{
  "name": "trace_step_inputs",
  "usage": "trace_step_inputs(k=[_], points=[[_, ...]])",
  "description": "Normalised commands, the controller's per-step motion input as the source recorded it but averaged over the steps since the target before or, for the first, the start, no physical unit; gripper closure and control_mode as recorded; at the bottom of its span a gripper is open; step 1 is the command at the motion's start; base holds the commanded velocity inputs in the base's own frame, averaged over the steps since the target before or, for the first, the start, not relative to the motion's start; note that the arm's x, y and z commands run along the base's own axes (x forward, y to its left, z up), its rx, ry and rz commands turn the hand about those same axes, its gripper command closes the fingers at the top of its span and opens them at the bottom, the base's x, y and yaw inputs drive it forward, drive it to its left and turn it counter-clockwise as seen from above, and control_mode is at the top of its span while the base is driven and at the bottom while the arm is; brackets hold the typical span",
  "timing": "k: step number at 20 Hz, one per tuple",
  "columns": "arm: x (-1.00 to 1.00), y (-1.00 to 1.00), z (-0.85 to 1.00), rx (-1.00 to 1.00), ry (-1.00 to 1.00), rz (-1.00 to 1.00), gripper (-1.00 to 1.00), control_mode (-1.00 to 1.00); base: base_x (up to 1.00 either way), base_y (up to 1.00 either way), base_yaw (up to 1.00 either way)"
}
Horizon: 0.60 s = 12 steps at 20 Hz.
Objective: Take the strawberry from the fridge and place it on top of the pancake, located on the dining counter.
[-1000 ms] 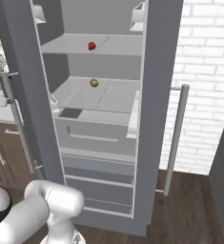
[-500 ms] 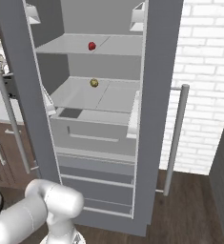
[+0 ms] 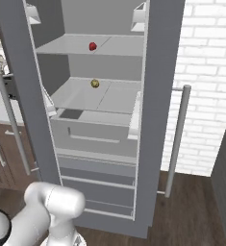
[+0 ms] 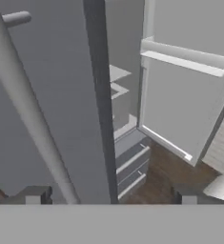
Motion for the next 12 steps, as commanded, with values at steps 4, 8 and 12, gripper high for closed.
trace_step_inputs(k=[4, 8, 12], points=[[-0.03, -0.79, 0.22, 0.60, 0.00, 0.16, -1.00, -1.00, 0.00, 0.00, 0.00], [0.03, -0.91, 0.10, 0.66, 0.00, 0.19, -1.00, -1.00, 0.00, 0.00, 0.00], [0.23, -0.83, 0.02, 0.67, 0.00, 0.30, -1.00, -1.00, 0.00, 0.00, 0.00]])
